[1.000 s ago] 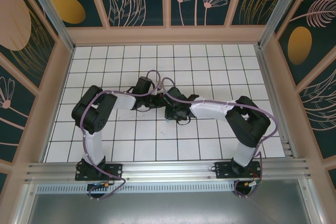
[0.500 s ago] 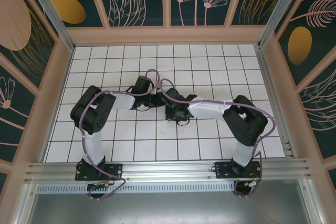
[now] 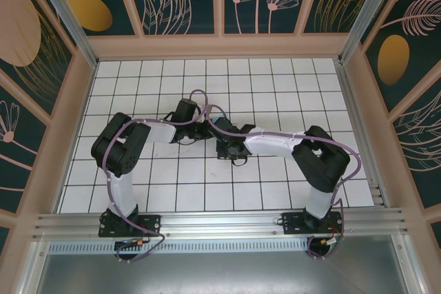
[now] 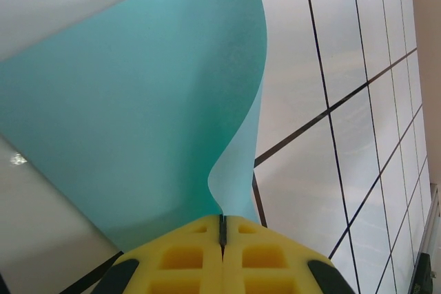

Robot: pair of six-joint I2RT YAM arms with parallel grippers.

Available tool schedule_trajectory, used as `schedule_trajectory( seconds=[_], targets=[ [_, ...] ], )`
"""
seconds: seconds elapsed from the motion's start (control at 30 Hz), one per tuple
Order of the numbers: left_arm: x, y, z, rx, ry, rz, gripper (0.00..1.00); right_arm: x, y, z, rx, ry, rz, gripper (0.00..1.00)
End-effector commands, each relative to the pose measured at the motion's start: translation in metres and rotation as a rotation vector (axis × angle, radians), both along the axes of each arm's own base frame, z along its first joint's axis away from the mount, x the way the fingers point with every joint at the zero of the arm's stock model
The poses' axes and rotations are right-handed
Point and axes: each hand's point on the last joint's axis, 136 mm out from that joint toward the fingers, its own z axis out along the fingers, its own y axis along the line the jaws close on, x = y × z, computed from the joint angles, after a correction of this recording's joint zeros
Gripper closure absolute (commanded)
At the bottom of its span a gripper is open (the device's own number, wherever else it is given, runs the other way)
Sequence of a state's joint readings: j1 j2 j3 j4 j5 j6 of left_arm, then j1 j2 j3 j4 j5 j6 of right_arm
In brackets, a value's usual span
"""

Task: Fold a paper plane with a square sheet of paper (fold left side to right side)

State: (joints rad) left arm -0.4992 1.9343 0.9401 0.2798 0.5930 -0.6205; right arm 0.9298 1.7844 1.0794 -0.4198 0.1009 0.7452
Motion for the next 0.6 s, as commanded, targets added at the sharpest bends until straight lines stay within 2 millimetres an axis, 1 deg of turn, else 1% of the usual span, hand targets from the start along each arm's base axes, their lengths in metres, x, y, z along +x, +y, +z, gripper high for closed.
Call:
schedule_trajectory(
  seconds=[0.0, 0.13, 0.27, 0.57],
  targets=[
    [0.002, 0.006, 0.006, 0.003, -0.023, 0.006, 1.0, -0.003, 0.001, 0.0, -0.03, -0.008, 0.04, 0.85],
    [0.001, 0.006, 0.005, 0.003, -0.02, 0.005, 1.0, -0.006, 0.005, 0.001, -0.011, -0.001, 0.05, 0.84],
    [0.0, 0.007, 0.004, 0.005, -0.018, 0.005, 1.0, -0.009, 0.004, -0.005, -0.018, 0.013, 0.056, 0.84],
    [0.0, 0.01, 0.004, 0.021, -0.024, 0.012, 1.0, -0.017, -0.005, -0.016, -0.065, 0.041, 0.054, 0.87]
  ],
)
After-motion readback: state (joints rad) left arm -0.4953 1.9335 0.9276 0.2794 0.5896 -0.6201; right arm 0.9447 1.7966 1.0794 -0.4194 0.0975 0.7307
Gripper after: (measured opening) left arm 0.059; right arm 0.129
